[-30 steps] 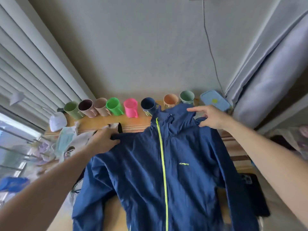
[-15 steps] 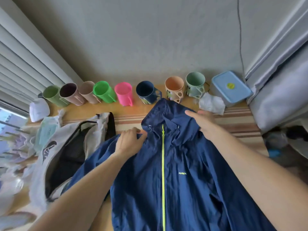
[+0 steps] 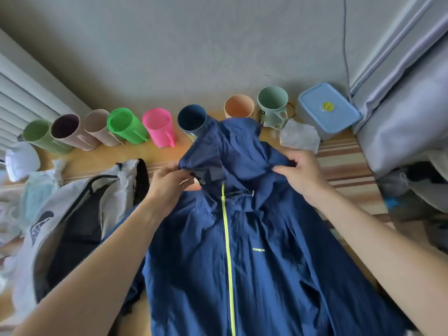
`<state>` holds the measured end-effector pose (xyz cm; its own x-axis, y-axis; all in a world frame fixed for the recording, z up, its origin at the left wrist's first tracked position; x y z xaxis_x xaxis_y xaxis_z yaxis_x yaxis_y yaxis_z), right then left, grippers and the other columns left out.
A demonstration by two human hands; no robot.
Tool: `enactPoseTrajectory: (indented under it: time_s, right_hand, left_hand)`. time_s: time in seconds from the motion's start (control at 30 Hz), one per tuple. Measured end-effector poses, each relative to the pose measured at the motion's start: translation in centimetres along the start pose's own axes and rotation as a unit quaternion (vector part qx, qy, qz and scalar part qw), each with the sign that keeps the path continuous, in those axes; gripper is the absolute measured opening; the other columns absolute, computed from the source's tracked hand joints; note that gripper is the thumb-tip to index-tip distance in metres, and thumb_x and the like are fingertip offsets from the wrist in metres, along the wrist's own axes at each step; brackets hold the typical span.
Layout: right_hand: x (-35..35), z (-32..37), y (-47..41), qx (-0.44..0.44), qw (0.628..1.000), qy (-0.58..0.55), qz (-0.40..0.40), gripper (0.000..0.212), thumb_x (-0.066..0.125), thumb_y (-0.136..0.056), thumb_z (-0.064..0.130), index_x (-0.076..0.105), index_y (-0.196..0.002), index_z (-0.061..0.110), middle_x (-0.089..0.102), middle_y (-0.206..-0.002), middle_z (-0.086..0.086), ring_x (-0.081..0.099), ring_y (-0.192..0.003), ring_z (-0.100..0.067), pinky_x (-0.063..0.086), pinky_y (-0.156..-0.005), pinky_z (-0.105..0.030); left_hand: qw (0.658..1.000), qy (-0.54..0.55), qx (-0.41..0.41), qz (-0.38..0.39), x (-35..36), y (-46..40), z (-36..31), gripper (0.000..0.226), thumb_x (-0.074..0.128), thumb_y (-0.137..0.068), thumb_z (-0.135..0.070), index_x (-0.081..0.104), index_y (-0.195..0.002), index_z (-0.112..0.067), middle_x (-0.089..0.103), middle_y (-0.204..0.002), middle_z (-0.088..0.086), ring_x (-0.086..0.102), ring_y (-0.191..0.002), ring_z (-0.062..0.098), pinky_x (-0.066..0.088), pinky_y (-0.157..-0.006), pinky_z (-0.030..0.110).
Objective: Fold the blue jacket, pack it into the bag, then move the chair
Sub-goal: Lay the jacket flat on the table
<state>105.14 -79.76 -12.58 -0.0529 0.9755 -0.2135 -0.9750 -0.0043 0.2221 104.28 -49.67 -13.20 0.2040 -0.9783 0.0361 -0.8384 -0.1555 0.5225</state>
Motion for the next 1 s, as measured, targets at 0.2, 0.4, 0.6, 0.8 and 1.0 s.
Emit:
enactPoseTrajectory:
  time_s: [0.2,0.4,0.6,0.8,1.0]
  right_hand:
    - [-1.3,-3.0,6.9,-0.202,0.891,0.361,0.185,0.066,0.055,-0.056,-0.024,0.081,-0.074,0.033,0.07,-0.118,0.013,0.053,-0.119,-0.02,0.042,-0.102,-0.033]
    - [-2.4,-5.3,11.3,-0.072,0.885,0.43,0.164,0.066,0.055,-0.08,-0.014,0.065,-0.128,0.03,0.04,-0.157,0.0,0.027,-0.15,-0.022,0.03,-0.12,-0.044]
    - [-4.6,-6.3,11.8,0.235,0.889,0.393,0.018,0.11,0.081,-0.076,0.051,0.015,-0.158,0.02,0.046,-0.153,-0.009,0.049,-0.135,-0.034,0.047,-0.1,-0.047]
    - [-6.3,-8.3,13.8,0.269,0.889,0.371,-0.028,0.098,0.076,-0.074,0.062,0.036,-0.151,0.016,0.053,-0.149,-0.009,0.054,-0.132,-0.034,0.05,-0.1,-0.046]
    - [-8.2,-11.8,20.2,0.331,0.862,0.384,0.0,0.084,0.068,-0.068,0.078,0.056,-0.13,0.022,0.061,-0.129,-0.002,0.064,-0.112,-0.025,0.055,-0.084,-0.041]
  left_hand:
    - [0.931,-0.304,0.146,0.137,-6.6,4.5,1.6,0.072,0.039,-0.071,0.034,0.077,-0.06,-0.026,0.068,-0.113,0.007,0.064,-0.103,-0.006,0.05,-0.099,0.017]
    - [0.792,-0.575,0.176,0.105,-7.9,6.6,5.0,0.06,0.047,-0.076,0.019,0.076,-0.078,-0.034,0.056,-0.14,0.001,0.051,-0.133,0.022,0.035,-0.105,0.027]
    - [0.695,-0.614,0.333,0.169,-0.2,10.5,7.8,0.05,0.046,-0.101,-0.051,0.04,-0.15,-0.042,0.025,-0.168,-0.002,0.021,-0.155,0.021,0.019,-0.124,0.042]
    - [0.653,-0.72,0.218,0.088,4.1,11.2,12.7,0.066,0.033,-0.096,-0.043,0.027,-0.16,-0.027,0.011,-0.17,0.011,0.01,-0.157,0.035,0.007,-0.125,0.058]
    - [0.64,-0.699,0.277,0.157,8.4,13.0,15.2,0.066,0.042,-0.095,-0.033,0.026,-0.16,-0.027,0.005,-0.17,0.011,0.009,-0.157,0.033,0.007,-0.127,0.051]
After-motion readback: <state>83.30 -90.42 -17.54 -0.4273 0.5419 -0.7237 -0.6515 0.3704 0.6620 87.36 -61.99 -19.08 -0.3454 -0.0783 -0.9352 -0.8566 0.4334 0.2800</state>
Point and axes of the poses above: each hand's wrist, its own y-axis away from the middle knuckle, its own x-axis out of the palm, z = x × y, the point moved 2 cm from there along -y, towards the middle knuckle
